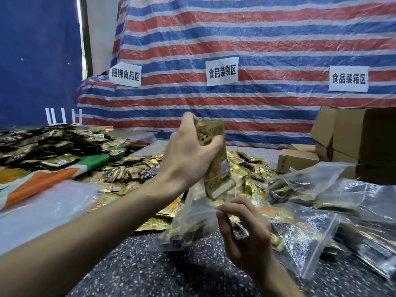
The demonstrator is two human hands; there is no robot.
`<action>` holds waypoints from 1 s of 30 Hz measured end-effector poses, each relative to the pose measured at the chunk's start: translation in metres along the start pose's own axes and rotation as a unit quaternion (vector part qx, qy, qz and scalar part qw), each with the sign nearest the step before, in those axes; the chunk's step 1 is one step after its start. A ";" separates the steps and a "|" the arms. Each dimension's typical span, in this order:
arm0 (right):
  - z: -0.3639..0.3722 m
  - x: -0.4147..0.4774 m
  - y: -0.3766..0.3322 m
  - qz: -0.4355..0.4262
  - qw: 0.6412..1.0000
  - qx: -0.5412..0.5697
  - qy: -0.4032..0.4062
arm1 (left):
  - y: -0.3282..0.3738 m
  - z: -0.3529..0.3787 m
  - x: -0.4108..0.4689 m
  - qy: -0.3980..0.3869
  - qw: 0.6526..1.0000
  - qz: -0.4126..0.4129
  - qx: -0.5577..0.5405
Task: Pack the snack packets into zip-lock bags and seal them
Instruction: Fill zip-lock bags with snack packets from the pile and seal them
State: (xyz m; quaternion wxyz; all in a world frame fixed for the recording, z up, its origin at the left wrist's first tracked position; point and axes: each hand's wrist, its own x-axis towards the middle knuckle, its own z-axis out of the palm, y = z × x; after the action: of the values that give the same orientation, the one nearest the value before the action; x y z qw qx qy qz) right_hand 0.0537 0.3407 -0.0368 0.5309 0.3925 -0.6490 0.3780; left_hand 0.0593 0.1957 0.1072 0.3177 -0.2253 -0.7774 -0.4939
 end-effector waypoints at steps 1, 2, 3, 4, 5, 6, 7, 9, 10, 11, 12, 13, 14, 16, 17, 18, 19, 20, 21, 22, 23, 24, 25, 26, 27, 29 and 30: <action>0.000 0.000 0.000 0.001 1.000 -0.002 0.000 | -0.002 0.000 -0.001 -0.009 1.000 0.010 0.018; 0.001 0.001 -0.001 0.003 1.000 -0.006 0.000 | -0.003 0.000 -0.003 -0.023 0.999 0.022 0.042; 0.001 0.001 -0.001 0.004 1.000 -0.011 0.002 | -0.005 0.001 -0.005 -0.037 0.995 0.040 0.078; 0.001 0.001 -0.001 0.006 1.000 -0.016 0.006 | -0.006 0.001 -0.006 -0.047 0.989 0.061 0.125; 0.001 0.002 0.000 0.007 1.000 -0.020 0.011 | -0.007 0.001 -0.007 -0.062 0.980 0.079 0.170; 0.001 0.002 0.001 0.009 1.000 -0.024 0.015 | -0.008 0.001 -0.007 -0.086 0.973 0.081 0.200; 0.000 0.002 0.002 0.011 0.999 -0.029 0.019 | -0.008 0.001 -0.007 -0.123 0.968 0.068 0.206; -0.001 0.001 0.004 0.018 0.999 -0.039 0.021 | -0.010 -0.001 -0.005 -0.202 0.959 0.039 0.193; -0.001 0.000 0.005 0.021 0.999 -0.044 0.021 | -0.010 -0.002 -0.005 -0.224 0.952 0.043 0.202; -0.002 0.000 0.006 0.024 0.998 -0.049 0.021 | -0.011 -0.003 -0.005 -0.234 0.946 0.053 0.216; -0.002 0.000 0.006 0.025 0.998 -0.054 0.022 | -0.013 -0.006 -0.005 -0.237 0.944 0.060 0.222; -0.002 0.001 0.006 0.025 0.998 -0.058 0.024 | -0.014 -0.009 -0.005 -0.239 0.944 0.063 0.220; -0.002 0.002 0.006 0.025 0.998 -0.058 0.026 | -0.016 -0.011 -0.005 -0.243 0.942 0.068 0.221; -0.003 0.005 0.004 0.018 0.998 -0.048 0.028 | -0.019 -0.015 -0.009 -0.243 0.930 0.095 0.260; -0.003 0.006 0.003 0.010 0.999 -0.045 0.025 | -0.021 -0.015 -0.012 -0.234 0.919 0.114 0.296; -0.002 0.007 0.001 0.002 0.999 -0.047 0.020 | -0.023 -0.014 -0.014 -0.221 0.906 0.136 0.335; -0.002 0.008 0.000 -0.005 0.999 -0.051 0.012 | -0.024 -0.012 -0.016 -0.213 0.893 0.155 0.364; -0.002 0.008 -0.001 -0.010 0.998 -0.056 0.002 | -0.025 -0.011 -0.018 -0.218 0.885 0.159 0.380; -0.002 0.008 -0.002 -0.011 0.998 -0.061 -0.009 | -0.025 -0.010 -0.018 -0.239 0.878 0.147 0.387; -0.002 0.009 -0.003 -0.010 0.998 -0.066 -0.020 | -0.025 -0.011 -0.017 -0.268 0.874 0.123 0.387; -0.003 0.010 -0.004 -0.008 0.997 -0.072 -0.030 | -0.024 -0.013 -0.015 -0.298 0.873 0.094 0.374; -0.004 0.011 -0.005 -0.006 0.996 -0.080 -0.036 | -0.023 -0.018 -0.012 -0.324 0.878 0.068 0.346; -0.005 0.012 -0.005 -0.003 0.995 -0.088 -0.040 | -0.021 -0.023 -0.009 -0.336 0.888 0.049 0.310; -0.006 0.015 -0.006 0.001 0.995 -0.094 -0.042 | -0.020 -0.030 -0.006 -0.337 0.900 0.036 0.275; -0.007 0.017 -0.007 0.008 0.994 -0.098 -0.042 | -0.018 -0.038 -0.005 -0.339 0.908 0.030 0.246; -0.008 0.021 -0.009 0.024 0.992 -0.113 -0.042 | -0.016 -0.054 -0.008 -0.381 0.897 0.026 0.220; -0.008 0.023 -0.010 0.031 0.990 -0.127 -0.043 | -0.017 -0.060 -0.010 -0.407 0.883 0.026 0.234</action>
State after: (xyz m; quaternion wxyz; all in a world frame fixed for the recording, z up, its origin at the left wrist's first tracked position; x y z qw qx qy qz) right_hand 0.0634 0.3414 -0.0117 0.5362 0.3175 -0.7259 0.2911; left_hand 0.0713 0.1334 0.1077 0.0296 -0.3454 -0.9251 -0.1548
